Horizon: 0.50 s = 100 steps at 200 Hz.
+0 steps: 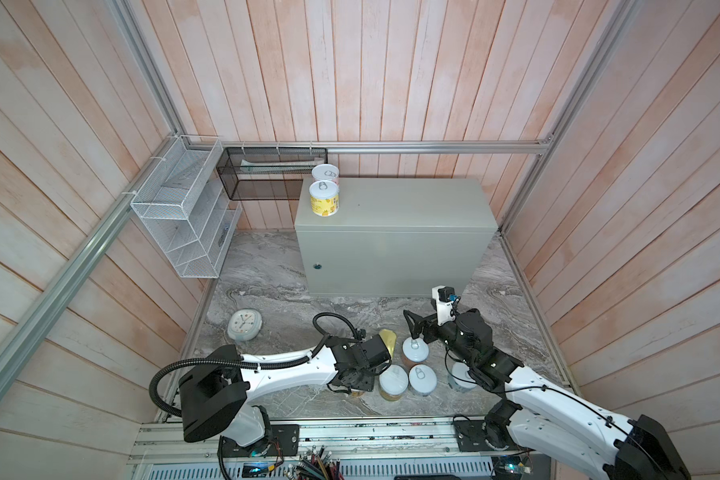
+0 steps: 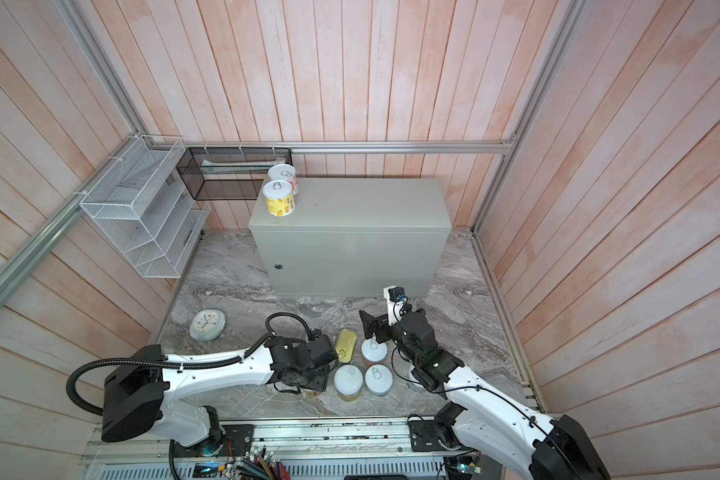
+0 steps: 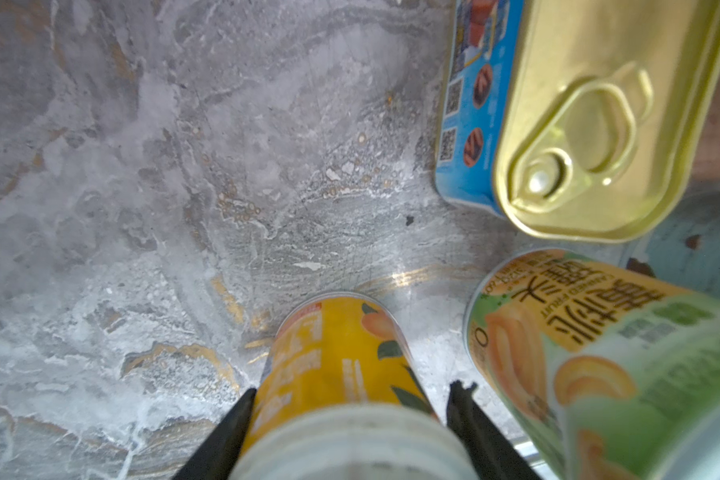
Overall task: Place and organize the canned foods onto the counter
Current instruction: 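Close the left gripper around the tall yellow can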
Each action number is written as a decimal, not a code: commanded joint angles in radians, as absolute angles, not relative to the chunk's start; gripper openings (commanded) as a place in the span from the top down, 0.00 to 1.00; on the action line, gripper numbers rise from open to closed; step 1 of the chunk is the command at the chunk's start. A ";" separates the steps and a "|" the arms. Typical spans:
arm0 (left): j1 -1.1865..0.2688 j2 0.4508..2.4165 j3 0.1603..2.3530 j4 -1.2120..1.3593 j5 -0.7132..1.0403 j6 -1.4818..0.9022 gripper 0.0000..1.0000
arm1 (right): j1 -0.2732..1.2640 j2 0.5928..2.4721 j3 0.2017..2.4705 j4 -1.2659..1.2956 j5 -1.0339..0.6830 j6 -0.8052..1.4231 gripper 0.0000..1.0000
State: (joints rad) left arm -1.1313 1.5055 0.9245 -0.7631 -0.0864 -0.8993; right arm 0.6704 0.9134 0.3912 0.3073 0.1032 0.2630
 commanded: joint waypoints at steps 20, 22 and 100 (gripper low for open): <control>-1.107 1.511 0.968 -0.753 -0.057 -0.847 0.46 | 0.665 0.920 0.403 0.325 0.095 0.276 0.02; -1.106 1.510 0.968 -0.753 -0.056 -0.845 0.46 | 0.664 0.920 0.404 0.325 0.094 0.276 0.02; -1.027 1.451 0.898 -0.700 -0.009 -0.812 0.48 | 0.665 0.938 0.417 0.330 0.069 0.286 0.02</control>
